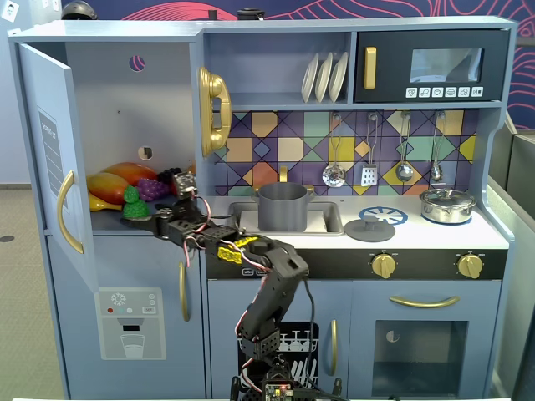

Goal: Pick up the green pineapple from the left cabinet and place it in the gray recipient

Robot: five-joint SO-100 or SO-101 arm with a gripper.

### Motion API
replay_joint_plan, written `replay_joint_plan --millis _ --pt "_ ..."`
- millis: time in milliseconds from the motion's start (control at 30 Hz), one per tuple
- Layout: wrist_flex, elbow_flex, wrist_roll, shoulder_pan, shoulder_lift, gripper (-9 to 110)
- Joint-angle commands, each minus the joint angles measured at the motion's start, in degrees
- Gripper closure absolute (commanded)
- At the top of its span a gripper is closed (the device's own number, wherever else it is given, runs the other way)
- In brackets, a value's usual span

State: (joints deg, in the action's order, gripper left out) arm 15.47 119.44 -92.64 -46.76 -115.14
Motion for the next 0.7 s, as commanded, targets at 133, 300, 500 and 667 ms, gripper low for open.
replay_joint_plan --millis 133,300,500,667 --pt "3.60 -13.10 1.05 1.93 11.34 59" --pt "3.87 -19.51 1.23 2.37 18.28 62" --pt "6.15 -23.82 -8.26 -1.32 22.76 102" --pt "15.91 -12.83 -12.30 -5.80 10.20 102"
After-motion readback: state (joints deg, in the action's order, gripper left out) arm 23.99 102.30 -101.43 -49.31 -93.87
